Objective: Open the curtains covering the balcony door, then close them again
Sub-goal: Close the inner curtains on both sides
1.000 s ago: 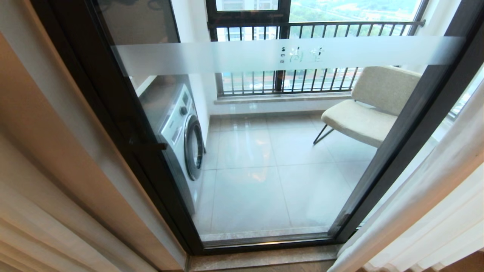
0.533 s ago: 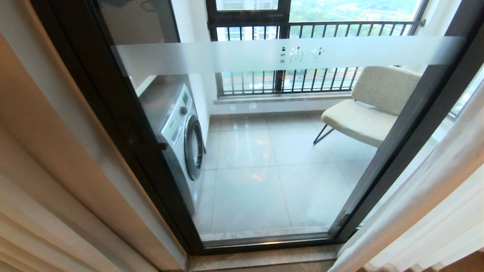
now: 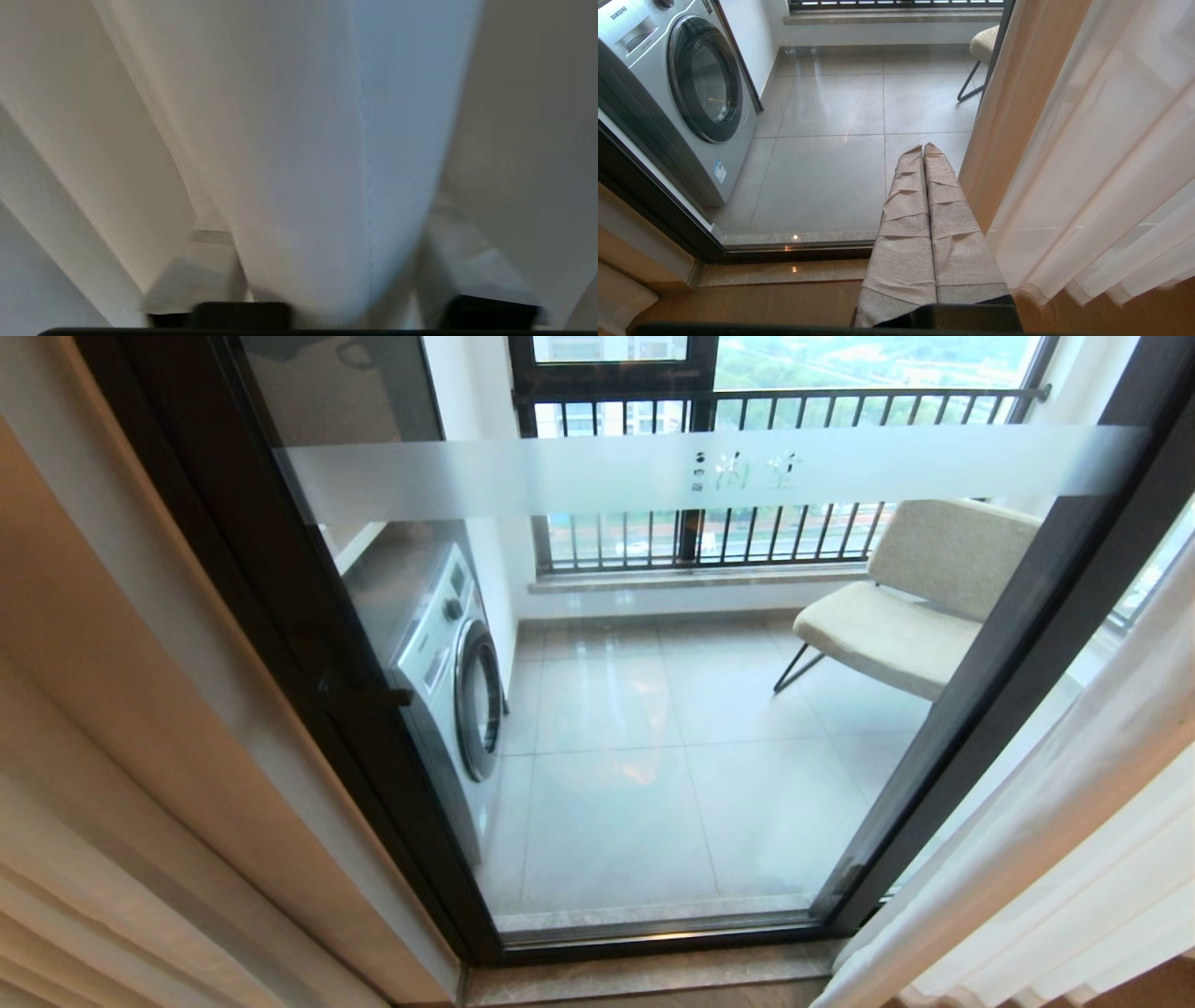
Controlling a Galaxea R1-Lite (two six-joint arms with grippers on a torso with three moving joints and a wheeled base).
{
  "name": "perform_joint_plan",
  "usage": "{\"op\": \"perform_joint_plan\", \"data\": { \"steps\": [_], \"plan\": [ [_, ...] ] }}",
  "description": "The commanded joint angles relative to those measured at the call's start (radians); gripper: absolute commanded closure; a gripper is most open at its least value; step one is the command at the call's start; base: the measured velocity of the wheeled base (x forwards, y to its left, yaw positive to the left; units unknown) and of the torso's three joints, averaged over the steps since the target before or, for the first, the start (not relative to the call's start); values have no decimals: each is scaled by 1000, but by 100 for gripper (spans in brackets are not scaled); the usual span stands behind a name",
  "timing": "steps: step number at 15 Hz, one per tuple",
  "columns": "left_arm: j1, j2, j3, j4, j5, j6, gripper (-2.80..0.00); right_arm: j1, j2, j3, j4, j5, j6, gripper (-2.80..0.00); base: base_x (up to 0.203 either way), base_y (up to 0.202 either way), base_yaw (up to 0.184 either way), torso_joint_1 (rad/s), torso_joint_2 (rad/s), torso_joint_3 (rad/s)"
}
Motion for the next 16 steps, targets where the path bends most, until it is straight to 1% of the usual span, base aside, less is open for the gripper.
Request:
{"op": "perform_joint_plan", "data": {
  "steps": [1, 3, 6, 10, 13, 16],
  "plan": [
    [0, 2, 0, -3, -19, 1, 0, 0, 1, 0, 0, 0, 0, 0, 0, 0, 0, 0, 0, 0],
    [0, -4, 0, -3, -41, 1, 0, 0, 1, 0, 0, 0, 0, 0, 0, 0, 0, 0, 0, 0],
    [-1, -23, 3, -3, -54, 1, 0, 0, 1, 0, 0, 0, 0, 0, 0, 0, 0, 0, 0, 0],
    [-5, -78, 18, 1, -123, 0, 0, 0, 1, 0, 0, -1, 0, 0, 0, 0, 0, 0, 0, 0],
    [-31, -130, 27, 7, -153, -2, 0, 0, 1, 0, 0, 0, 0, 0, 0, 0, 0, 0, 0, 0],
    [-64, -194, 72, 7, -162, -2, 0, 0, 1, 0, 0, 0, 0, 0, 0, 0, 0, 0, 0, 0]
  ]
}}
